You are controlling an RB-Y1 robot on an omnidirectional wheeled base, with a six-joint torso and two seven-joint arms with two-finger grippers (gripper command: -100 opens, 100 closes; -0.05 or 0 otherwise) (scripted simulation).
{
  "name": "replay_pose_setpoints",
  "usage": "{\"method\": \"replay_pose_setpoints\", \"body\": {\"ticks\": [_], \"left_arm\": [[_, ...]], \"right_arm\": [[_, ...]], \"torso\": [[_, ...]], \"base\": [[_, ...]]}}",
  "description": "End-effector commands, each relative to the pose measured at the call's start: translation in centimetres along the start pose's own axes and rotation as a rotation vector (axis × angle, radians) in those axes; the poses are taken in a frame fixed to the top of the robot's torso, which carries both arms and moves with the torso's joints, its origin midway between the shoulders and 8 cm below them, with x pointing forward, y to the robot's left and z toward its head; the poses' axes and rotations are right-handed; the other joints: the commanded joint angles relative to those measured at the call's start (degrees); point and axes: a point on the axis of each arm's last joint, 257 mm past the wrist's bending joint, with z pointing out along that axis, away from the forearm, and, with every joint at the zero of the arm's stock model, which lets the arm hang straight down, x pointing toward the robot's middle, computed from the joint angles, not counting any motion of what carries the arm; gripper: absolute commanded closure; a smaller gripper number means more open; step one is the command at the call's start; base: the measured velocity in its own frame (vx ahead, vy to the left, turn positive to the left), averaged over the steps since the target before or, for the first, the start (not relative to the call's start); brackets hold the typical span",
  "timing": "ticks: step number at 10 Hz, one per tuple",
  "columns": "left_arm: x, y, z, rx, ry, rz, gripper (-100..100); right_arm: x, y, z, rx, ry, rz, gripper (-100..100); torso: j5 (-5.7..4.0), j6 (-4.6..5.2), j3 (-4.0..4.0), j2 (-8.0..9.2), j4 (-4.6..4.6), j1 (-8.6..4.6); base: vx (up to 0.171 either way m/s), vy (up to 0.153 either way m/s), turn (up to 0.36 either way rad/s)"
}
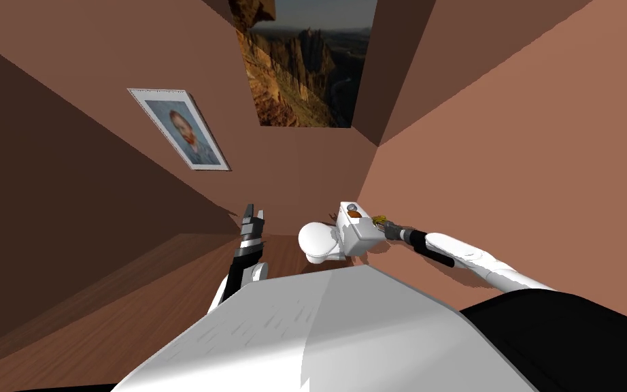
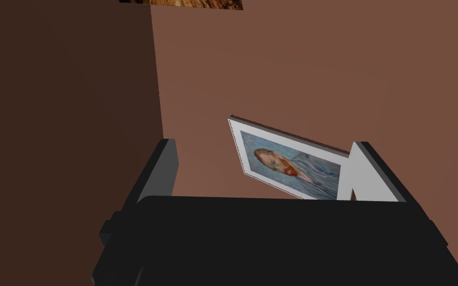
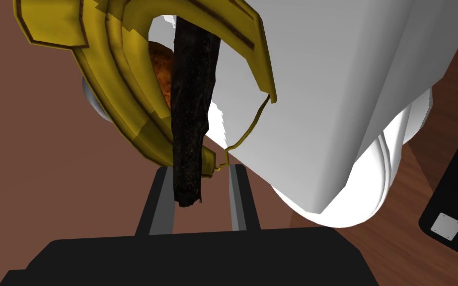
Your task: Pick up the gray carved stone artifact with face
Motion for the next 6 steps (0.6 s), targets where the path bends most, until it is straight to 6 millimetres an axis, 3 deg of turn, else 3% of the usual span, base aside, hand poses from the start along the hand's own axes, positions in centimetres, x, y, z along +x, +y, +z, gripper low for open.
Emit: {"method": "replay_pose_setpoints", "body": {"ticks": [1,5,6], "left_arm": [[0.00,0.00,0.00,0.000,0.000,0.000,0],[0.01,-0.01,0.01,0.000,0.000,0.000,0],[0.01,-0.01,0.01,0.000,0.000,0.000,0]], "right_arm": [[0.23,-0.03,-0.43,0.004,0.000,-0.011,100],[-0.20,-0.41,-0.39,0.021,-0.016,-0.018,100],[-0.25,-0.48,-0.38,0.022,-0.017,-0.022,0]], "torso": [[0.00,0.00,0.00,0.00,0.00,0.00],[-0.01,-0.32,0.09,0.13,0.09,-0.02],[-0.02,-0.28,0.11,0.17,0.09,-0.05]], "base": [[0.102,0.082,-0.203],[0.011,0.011,0.016],[0.000,0.000,0.000]]}}
